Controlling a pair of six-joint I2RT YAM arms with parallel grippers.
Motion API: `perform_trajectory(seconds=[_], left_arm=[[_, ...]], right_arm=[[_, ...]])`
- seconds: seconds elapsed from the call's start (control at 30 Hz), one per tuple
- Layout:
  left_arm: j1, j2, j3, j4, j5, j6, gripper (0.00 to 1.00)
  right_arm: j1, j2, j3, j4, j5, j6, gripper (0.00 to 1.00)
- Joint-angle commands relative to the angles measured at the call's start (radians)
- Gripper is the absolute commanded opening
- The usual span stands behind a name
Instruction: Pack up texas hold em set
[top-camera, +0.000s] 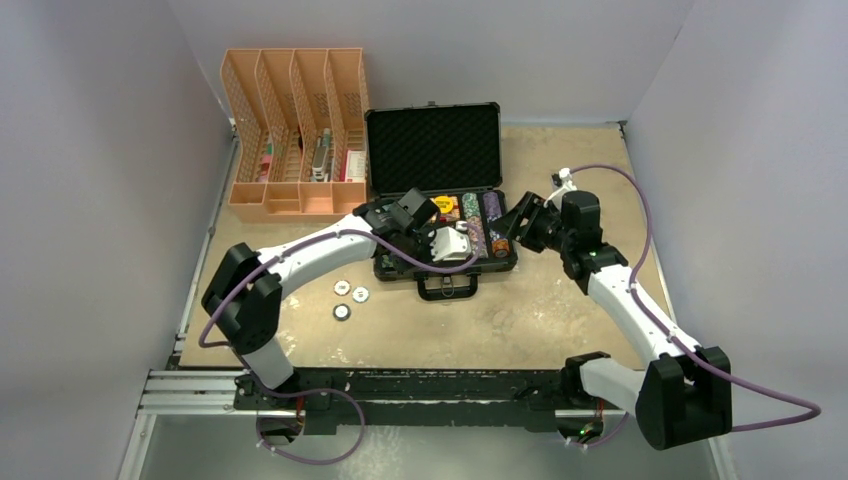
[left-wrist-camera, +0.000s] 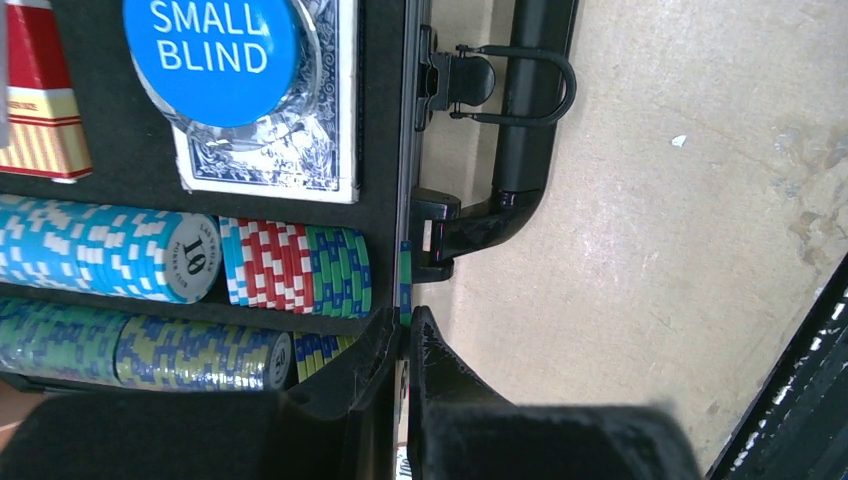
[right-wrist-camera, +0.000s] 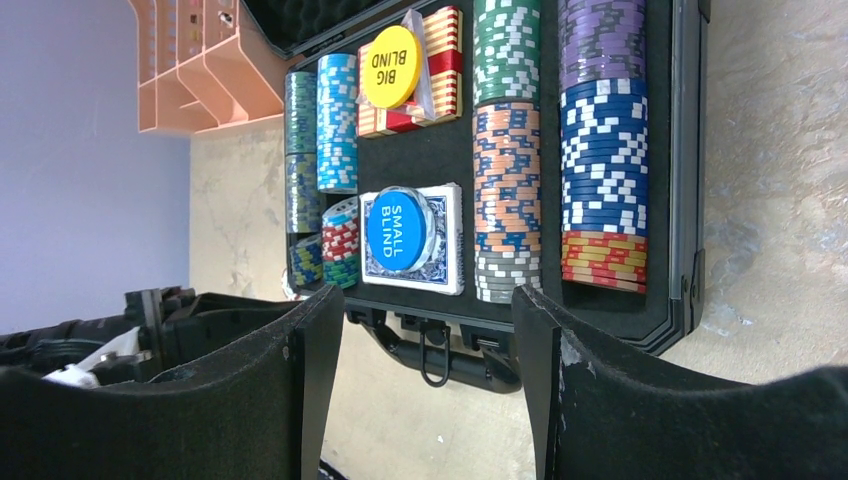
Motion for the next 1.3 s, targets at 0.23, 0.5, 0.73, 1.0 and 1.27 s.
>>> perform_trajectory(seconds=[0.23,0.5,0.73,1.0,1.27], left_arm=[[-0.016,0.039,0.043,0.051,-0.210,-0.031,0.00],[-0.016,0.094,0.070,0.074,-0.285,-0.057,0.05],[-0.016,0.085,0.096,0.064,-0.275,-0.085,0.32],[-0.012,-0.061,0.087,0.082,-0.214,-0.126,0.34],[-0.007,-0.254,0.035,0.293,-0.387,-0.407,0.35]], right_arm=[[-0.003,-0.019,-0.004,0.039,-0.005,-0.007,0.65],[-0.004,-0.017,-0.006,0.042,-0.006,-0.010,0.65],[-0.005,-0.027,-0.013,0.037,-0.005,-0.009,0.65],[-0.005,-0.027,0.005,0.009,-0.007,-0.035,0.65],[0.012,-0.030,0.058,0.000,-0.008,-0.108,0.61]])
